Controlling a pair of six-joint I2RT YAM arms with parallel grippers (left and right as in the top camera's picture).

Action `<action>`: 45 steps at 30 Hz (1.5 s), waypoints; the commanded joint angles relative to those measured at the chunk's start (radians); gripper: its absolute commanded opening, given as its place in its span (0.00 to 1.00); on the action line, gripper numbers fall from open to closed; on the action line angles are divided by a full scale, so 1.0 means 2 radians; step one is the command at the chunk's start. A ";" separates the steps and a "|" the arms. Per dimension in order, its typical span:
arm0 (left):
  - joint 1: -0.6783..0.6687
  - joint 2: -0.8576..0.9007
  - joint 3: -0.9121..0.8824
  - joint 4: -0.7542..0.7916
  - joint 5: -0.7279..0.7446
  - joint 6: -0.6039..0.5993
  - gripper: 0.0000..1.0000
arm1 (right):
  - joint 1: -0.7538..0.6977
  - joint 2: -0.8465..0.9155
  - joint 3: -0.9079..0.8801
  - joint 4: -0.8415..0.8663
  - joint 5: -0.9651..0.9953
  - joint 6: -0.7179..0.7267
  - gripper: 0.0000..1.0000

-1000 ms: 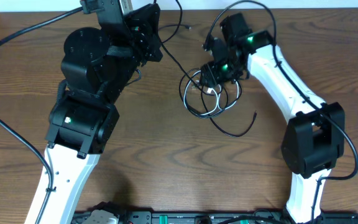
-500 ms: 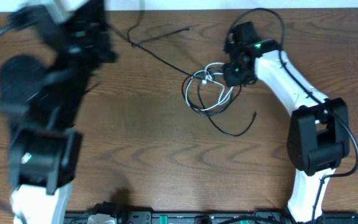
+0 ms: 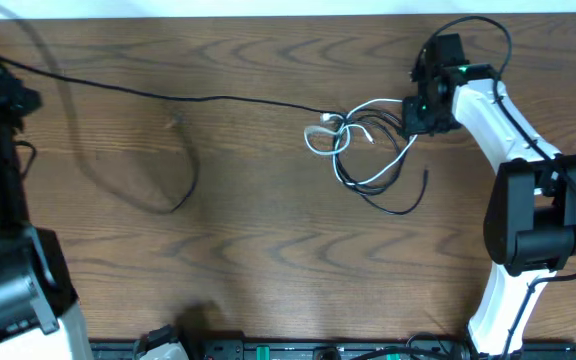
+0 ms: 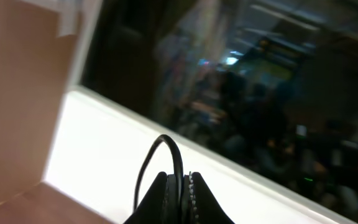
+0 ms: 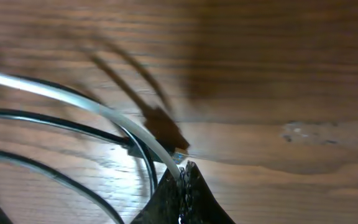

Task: Untangle cables
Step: 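Pull the black cable far left with the left gripper, stretching it out, then swing the left gripper back right toward the white and black tangle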

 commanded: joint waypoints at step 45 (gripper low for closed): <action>-0.090 0.157 0.011 -0.277 0.160 -0.021 0.07 | 0.032 0.002 0.119 -0.053 -0.147 -0.073 0.83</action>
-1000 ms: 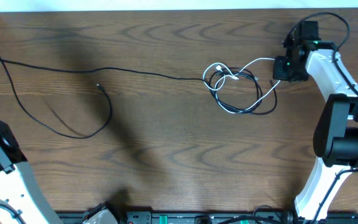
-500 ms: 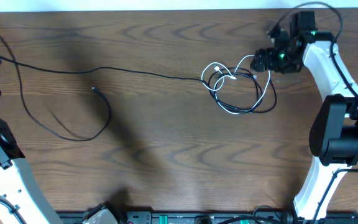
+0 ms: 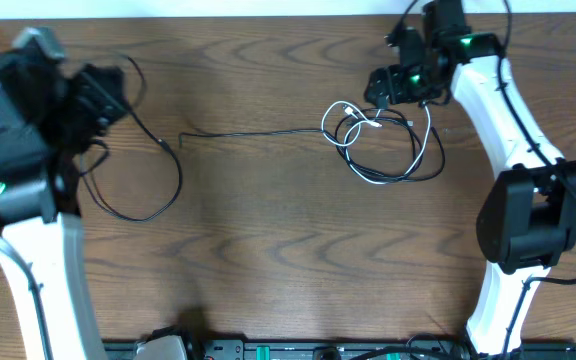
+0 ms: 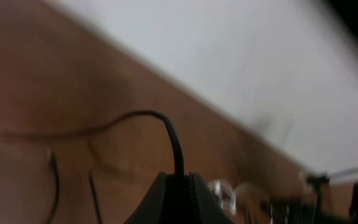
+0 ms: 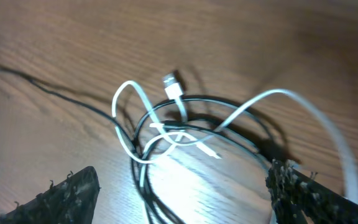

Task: Untangle cables
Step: 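Swing the left gripper back right toward the white and black tangle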

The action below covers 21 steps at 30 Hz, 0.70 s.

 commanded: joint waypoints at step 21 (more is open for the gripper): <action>-0.253 0.213 0.014 -0.065 -0.136 0.080 0.90 | -0.022 -0.009 -0.007 -0.026 0.012 -0.002 0.84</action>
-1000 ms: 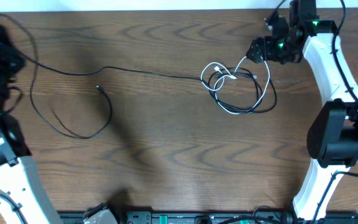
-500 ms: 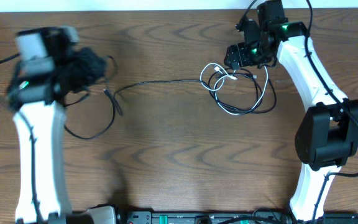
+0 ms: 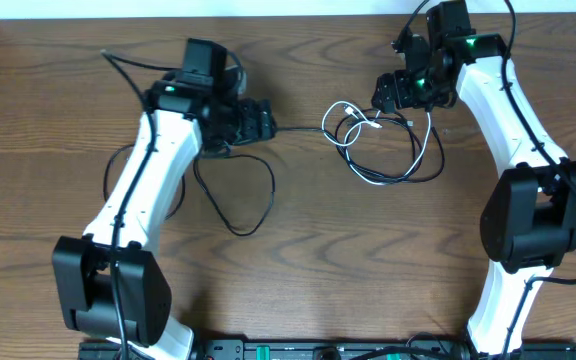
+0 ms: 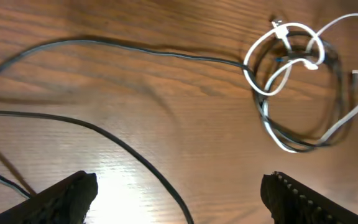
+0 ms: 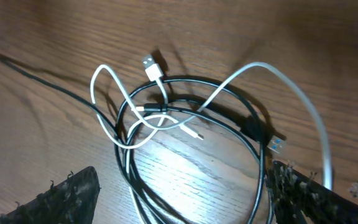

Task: Untangle cables
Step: 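Swing the left gripper back right toward the white and black tangle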

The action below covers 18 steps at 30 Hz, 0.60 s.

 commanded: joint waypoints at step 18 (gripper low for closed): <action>-0.153 0.061 0.014 0.160 -0.056 -0.046 0.70 | -0.005 -0.009 -0.004 -0.005 0.035 0.019 0.85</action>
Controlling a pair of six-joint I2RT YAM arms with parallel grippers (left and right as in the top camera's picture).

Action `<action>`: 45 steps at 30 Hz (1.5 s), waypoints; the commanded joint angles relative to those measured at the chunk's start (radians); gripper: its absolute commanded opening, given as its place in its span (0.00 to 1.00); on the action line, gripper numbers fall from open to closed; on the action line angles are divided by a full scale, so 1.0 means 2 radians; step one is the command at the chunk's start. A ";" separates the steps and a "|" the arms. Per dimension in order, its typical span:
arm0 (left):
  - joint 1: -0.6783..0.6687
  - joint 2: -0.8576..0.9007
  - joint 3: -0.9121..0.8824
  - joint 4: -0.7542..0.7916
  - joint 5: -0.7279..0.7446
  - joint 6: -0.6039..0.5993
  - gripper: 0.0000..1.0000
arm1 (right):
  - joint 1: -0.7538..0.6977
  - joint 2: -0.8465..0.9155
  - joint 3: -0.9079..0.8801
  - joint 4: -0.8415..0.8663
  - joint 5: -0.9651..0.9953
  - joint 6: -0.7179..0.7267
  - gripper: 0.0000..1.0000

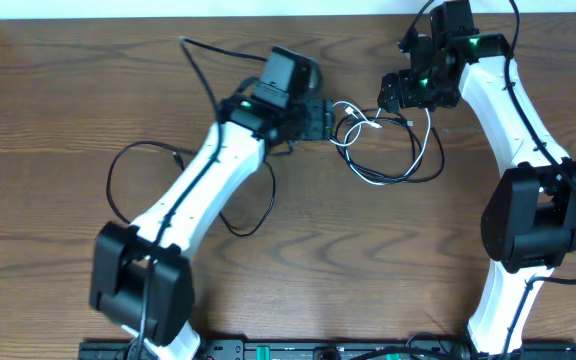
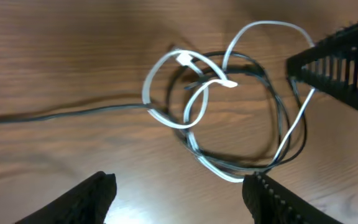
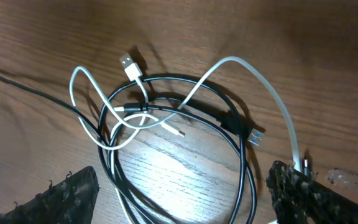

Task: Untangle cables

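A knot of white and black cables (image 1: 380,142) lies on the wooden table right of centre. My left gripper (image 1: 320,118) hovers at the knot's left edge, open and empty. In the left wrist view, left gripper (image 2: 179,186) looks down on the white loops (image 2: 185,93). My right gripper (image 1: 393,95) hangs over the knot's upper right, open as well. In the right wrist view, right gripper (image 3: 182,180) spans the black coil (image 3: 229,155), with a white USB plug (image 3: 128,62) above. A long black cable (image 1: 128,170) trails left from the knot.
The long black cable forms loose loops under my left arm (image 1: 253,215) and up toward the far edge (image 1: 196,52). A white strip borders the table's far edge (image 1: 168,8). Equipment lines the front edge (image 1: 268,352).
My left gripper has moved right, from mid-table to the knot's left edge, still open. The black cable's loops on the left have shifted. My right gripper has hardly moved.
At first my left gripper was shut on the black cable off the table's left, and my right was shut on the white cable. Then the right was open above the knot. Later the left was open, the black cable lying loose. Now both hover open at the knot.
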 commanded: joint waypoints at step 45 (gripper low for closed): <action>-0.063 0.166 0.010 0.069 -0.033 -0.101 0.08 | 0.003 -0.008 -0.004 -0.007 0.016 0.005 0.86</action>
